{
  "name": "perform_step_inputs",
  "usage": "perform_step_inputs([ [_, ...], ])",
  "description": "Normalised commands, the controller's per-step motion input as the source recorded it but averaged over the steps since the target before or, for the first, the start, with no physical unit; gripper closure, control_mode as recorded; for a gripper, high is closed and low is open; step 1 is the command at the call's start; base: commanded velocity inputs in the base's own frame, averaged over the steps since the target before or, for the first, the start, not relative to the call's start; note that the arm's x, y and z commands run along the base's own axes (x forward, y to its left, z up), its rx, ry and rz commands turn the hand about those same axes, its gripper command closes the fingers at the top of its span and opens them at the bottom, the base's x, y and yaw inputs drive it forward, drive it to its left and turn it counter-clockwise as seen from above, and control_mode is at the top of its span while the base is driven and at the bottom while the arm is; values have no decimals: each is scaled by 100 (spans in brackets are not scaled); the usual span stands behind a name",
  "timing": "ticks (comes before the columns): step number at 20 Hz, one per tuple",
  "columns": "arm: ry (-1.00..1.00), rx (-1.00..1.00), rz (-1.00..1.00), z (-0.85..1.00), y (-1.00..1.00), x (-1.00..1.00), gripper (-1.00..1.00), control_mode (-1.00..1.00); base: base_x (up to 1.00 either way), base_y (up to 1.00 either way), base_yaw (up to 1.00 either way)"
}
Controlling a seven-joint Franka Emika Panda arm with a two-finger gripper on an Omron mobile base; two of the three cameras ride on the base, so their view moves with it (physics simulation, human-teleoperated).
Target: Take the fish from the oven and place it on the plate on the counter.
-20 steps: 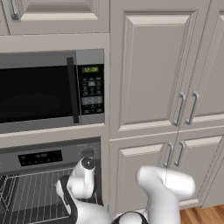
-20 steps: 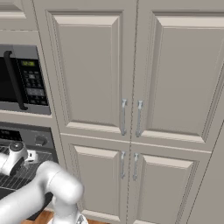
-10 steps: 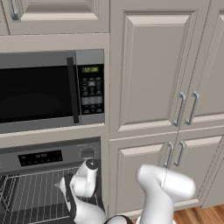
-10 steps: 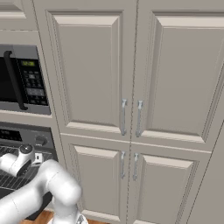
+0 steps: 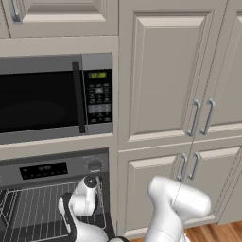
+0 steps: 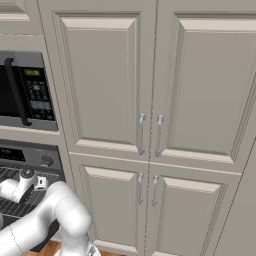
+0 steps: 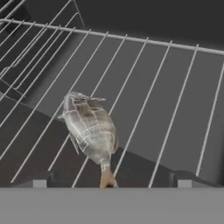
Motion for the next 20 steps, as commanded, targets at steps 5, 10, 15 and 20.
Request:
perform_step_inputs([
  [5, 3, 0, -8, -8, 22, 32, -100, -100, 0, 0, 0],
  [10, 5, 0, -7, -48, 13, 7, -100, -100, 0, 0, 0],
  [15, 1, 0, -1, -29, 1, 0, -100, -100, 0, 0, 0],
  [20, 1, 0, 0, -9, 0, 14, -100, -100, 0, 0, 0],
])
